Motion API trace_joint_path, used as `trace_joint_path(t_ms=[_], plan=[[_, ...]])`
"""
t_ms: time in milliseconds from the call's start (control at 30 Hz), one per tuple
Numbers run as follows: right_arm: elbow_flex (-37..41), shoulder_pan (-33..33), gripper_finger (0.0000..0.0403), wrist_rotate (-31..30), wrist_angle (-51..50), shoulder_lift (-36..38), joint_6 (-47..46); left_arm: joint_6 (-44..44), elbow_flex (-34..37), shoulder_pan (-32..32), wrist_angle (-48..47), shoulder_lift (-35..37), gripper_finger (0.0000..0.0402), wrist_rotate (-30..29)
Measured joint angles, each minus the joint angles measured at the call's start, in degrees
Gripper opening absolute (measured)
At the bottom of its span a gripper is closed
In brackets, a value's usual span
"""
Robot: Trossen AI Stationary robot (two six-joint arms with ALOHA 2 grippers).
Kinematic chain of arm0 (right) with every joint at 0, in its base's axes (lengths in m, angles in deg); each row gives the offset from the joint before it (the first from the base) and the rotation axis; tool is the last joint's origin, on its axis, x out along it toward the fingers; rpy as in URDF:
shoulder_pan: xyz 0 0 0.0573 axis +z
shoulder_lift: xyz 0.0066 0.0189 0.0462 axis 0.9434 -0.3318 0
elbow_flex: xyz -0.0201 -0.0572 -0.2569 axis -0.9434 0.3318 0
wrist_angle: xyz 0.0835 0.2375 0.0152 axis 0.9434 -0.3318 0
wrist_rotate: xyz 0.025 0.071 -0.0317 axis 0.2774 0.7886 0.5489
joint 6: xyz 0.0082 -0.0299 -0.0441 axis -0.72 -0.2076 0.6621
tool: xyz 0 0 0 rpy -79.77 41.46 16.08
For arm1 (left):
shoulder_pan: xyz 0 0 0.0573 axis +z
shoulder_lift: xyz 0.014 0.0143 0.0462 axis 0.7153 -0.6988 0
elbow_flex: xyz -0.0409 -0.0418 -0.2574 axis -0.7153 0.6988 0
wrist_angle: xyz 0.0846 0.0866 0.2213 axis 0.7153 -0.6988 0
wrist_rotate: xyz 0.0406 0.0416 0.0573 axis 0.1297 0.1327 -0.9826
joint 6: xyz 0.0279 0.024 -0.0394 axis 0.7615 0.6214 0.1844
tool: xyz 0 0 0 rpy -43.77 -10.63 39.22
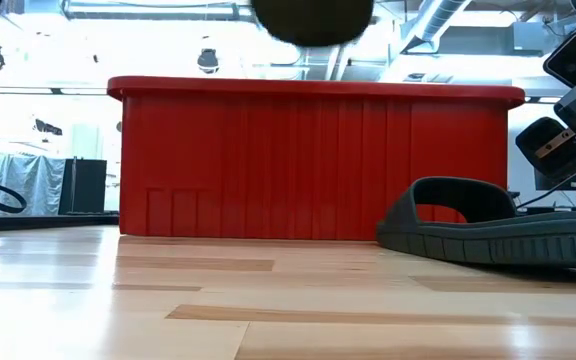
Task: Pick and place slides into bin
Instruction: Put the black slipper into the red bin
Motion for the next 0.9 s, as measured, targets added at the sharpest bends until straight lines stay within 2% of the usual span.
trace_joint_path(t_ms=[100, 233, 300, 367, 500, 700, 900], plan=[[0.0, 0.0, 0.0, 0.0, 0.0, 0.0, 0.0, 1.8, -6.6, 0.0, -2.4, 0.0, 0.0001, -3.4], [0.0, 0.0, 0.0, 0.0, 0.0, 0.0, 0.0, 5.3, -14.1, 0.5, -5.3, 0.1, 0.0001, -10.8], [0.0, 0.0, 0.0, 0.0, 0.0, 0.0, 0.0, 7.7, -13.8, 1.3, -4.0, 1.4, 0.0, -14.8], [0.0, 0.0, 0.0, 0.0, 0.0, 0.0, 0.0, 9.2, -13.1, 2.7, -3.7, 2.7, 0.0, -16.0], [0.0, 0.0, 0.0, 0.0, 0.0, 0.0, 0.0, 10.6, -13.1, 7.1, -5.7, 3.9, 0.0, -15.6], [0.0, 0.0, 0.0, 0.0, 0.0, 0.0, 0.0, 17.8, -13.1, 16.0, -4.0, 4.2, 0.0, -10.7], [0.0, 0.0, 0.0, 0.0, 0.0, 0.0, 0.0, 27.8, -11.7, 28.2, 3.6, 4.3, 0.0, -0.7]])
